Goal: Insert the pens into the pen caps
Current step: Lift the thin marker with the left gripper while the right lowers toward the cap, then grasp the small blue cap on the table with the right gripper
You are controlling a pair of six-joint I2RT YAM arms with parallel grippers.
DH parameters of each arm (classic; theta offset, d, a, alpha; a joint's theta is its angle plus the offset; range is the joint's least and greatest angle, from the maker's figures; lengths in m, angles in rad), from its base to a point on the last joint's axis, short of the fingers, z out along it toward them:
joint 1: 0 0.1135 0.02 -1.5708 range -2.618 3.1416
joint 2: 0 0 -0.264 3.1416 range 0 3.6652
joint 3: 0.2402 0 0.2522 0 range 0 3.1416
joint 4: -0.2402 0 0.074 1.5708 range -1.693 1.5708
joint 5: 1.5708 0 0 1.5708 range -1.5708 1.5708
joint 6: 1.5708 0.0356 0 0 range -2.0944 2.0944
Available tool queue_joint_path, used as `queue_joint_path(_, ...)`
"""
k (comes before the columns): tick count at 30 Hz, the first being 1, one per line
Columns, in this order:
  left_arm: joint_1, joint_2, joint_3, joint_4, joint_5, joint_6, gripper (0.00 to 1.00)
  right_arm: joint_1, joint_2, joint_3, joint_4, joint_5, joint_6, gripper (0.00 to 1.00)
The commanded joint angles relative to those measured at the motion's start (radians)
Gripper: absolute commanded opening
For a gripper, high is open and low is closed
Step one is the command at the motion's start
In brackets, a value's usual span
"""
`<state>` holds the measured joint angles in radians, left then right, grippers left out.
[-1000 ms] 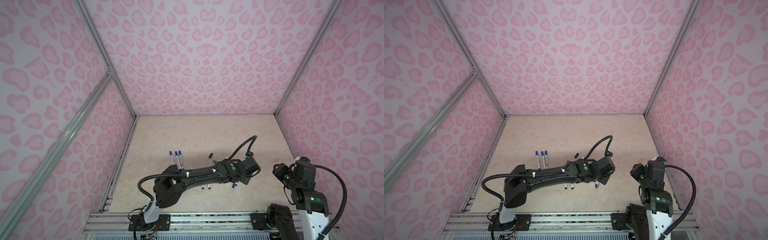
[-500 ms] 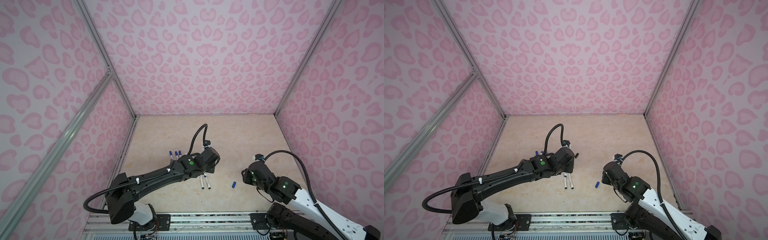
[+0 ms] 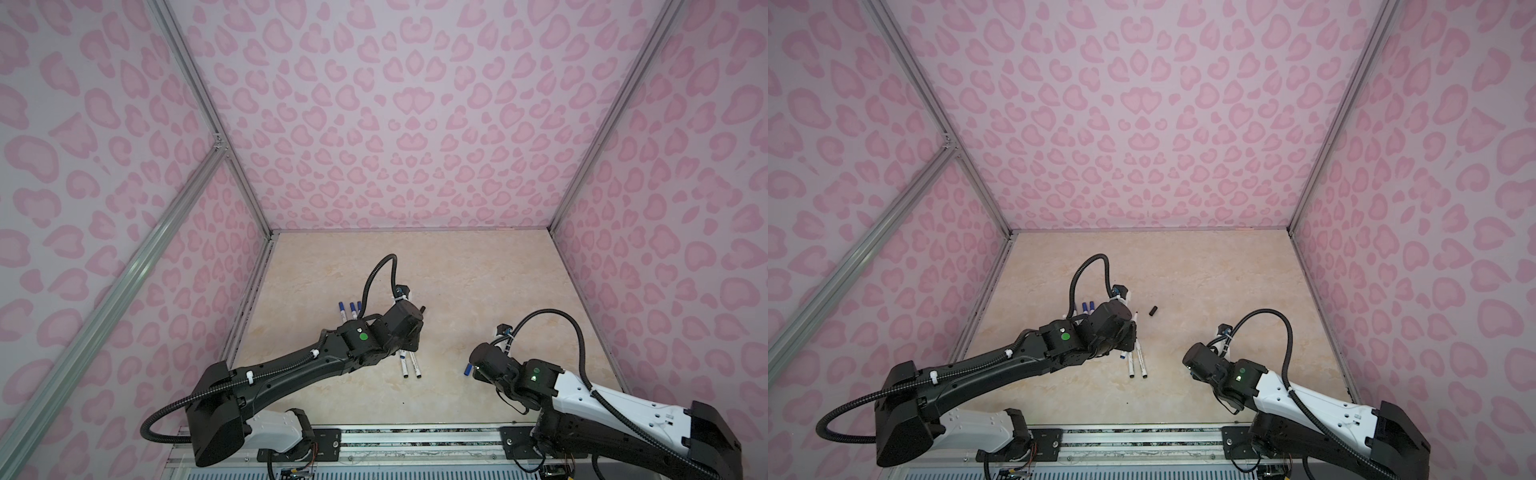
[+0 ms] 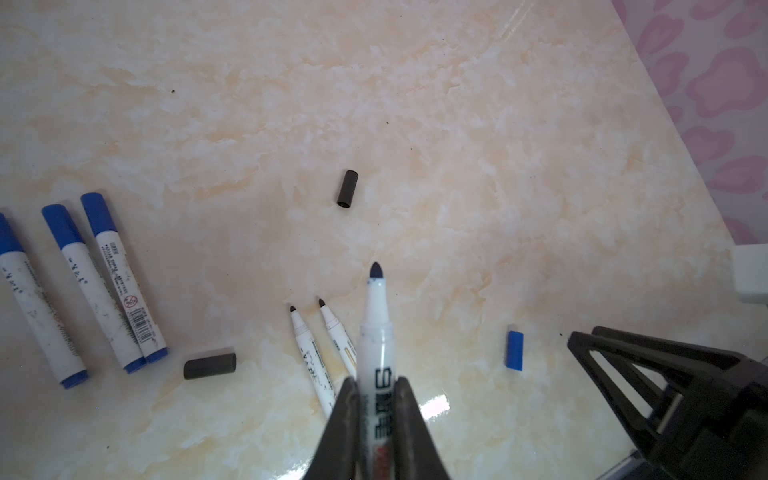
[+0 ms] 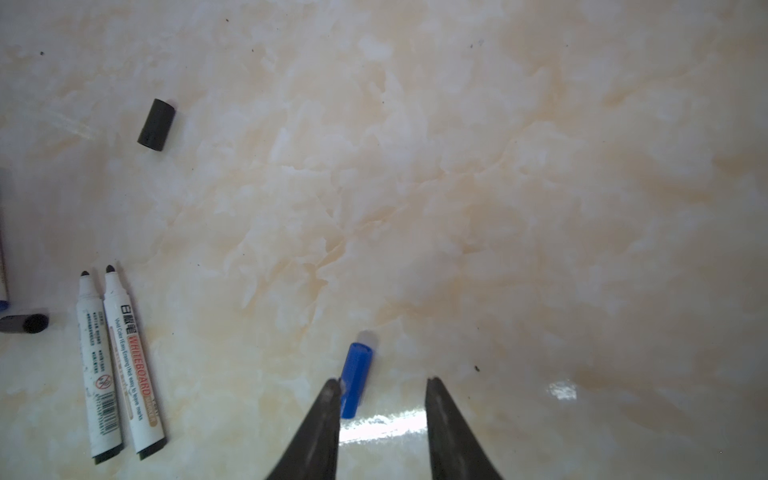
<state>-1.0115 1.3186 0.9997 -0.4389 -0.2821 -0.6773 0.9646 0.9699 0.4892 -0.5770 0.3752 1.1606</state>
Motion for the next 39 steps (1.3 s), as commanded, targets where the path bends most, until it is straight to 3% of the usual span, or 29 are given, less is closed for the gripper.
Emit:
queue_joint_path(1,0.001,-0.036,-0.026,0.046,0.015,0.006,0.03,0.008,0.075,0.015,0.038,0.034,0.026,0.37)
queue_joint_path(8,0.001,-0.105,-0.074,0.048,0.003,-0.01,0.03,0.029,0.228,0.073,0.063,0.002,0.031,0.36)
queue_joint_path(16,0.001,-0.115,-0.074,0.024,-0.024,-0.023,0.03,0.123,0.311,0.095,0.048,0.076,0.128,0.36)
queue_joint_path(23,0.001,-0.114,-0.079,0.018,-0.036,-0.028,0.03,0.126,0.384,0.124,-0.03,0.122,0.179,0.36)
queue_joint_path(39,0.001,-0.115,-0.075,0.015,-0.037,-0.031,0.03,0.118,0.462,0.1,0.061,0.087,0.177,0.33)
